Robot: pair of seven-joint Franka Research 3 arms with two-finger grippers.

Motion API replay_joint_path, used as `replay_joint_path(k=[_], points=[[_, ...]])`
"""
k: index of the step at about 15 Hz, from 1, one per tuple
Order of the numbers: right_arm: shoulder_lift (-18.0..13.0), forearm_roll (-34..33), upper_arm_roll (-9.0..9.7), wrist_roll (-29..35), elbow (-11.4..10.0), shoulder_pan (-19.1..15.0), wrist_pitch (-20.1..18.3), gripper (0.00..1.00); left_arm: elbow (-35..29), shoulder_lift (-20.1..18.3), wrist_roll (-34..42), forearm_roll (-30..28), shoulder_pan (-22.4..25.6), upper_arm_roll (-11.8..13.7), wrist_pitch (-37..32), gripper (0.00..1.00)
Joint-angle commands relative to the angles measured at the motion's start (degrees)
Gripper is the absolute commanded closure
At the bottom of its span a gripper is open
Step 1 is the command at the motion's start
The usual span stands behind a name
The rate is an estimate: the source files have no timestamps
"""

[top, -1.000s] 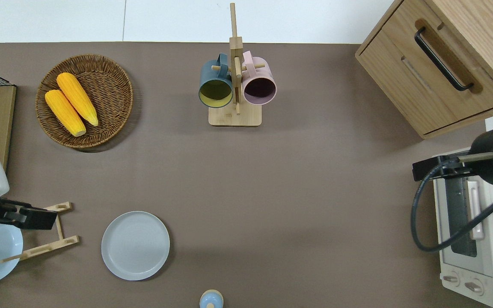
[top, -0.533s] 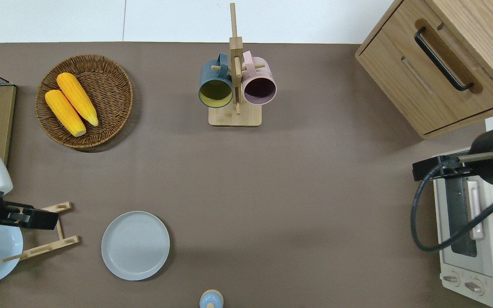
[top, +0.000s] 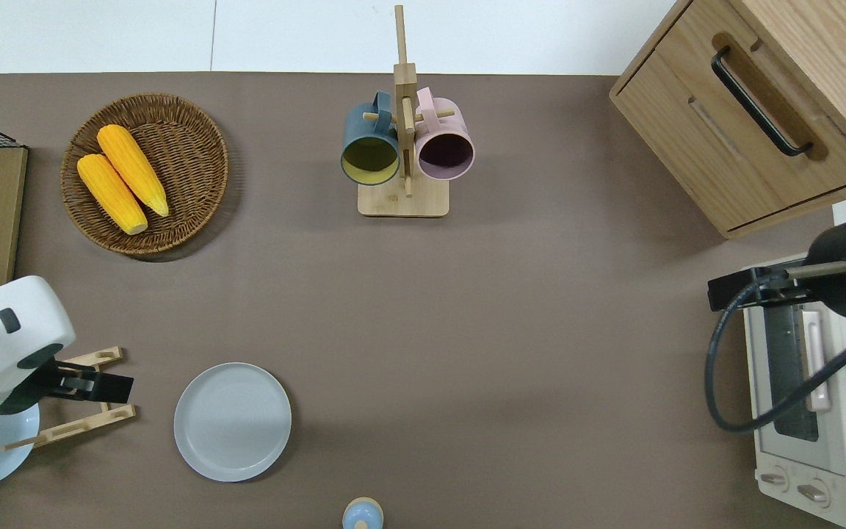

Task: Pick gray plate from table and place it on lower plate rack with left arm
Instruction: 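Move the left gripper toward the rim of the gray plate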

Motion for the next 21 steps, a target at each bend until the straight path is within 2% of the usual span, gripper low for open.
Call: replay_joint_path(k=[1, 7, 12, 21], points=[[-0.14, 0.43, 0.38, 0.01, 0.35, -0.41, -0.83, 0.011, -10.18, -4.8, -0.81, -0.49, -0.51, 0.16, 7.3, 0.01], [-0.14, 0.43, 0.38, -0.08, 0.35, -0.41, -0.83, 0.011, -21.26, -7.17, -0.55, -0.5, -1.47, -0.19, 16.97, 0.01], [-0.14, 0.43, 0.38, -0.08, 0.35, -0.41, -0.83, 0.013, -29.17, -7.36, -0.64, -0.5, -1.47, -0.28, 26.29, 0.01], [-0.14, 0.43, 0.29, 0.01, 0.35, -0.41, -0.83, 0.013, -34.63, -4.37, -0.64, -0.58, -2.44, -0.36, 35.88, 0.01]])
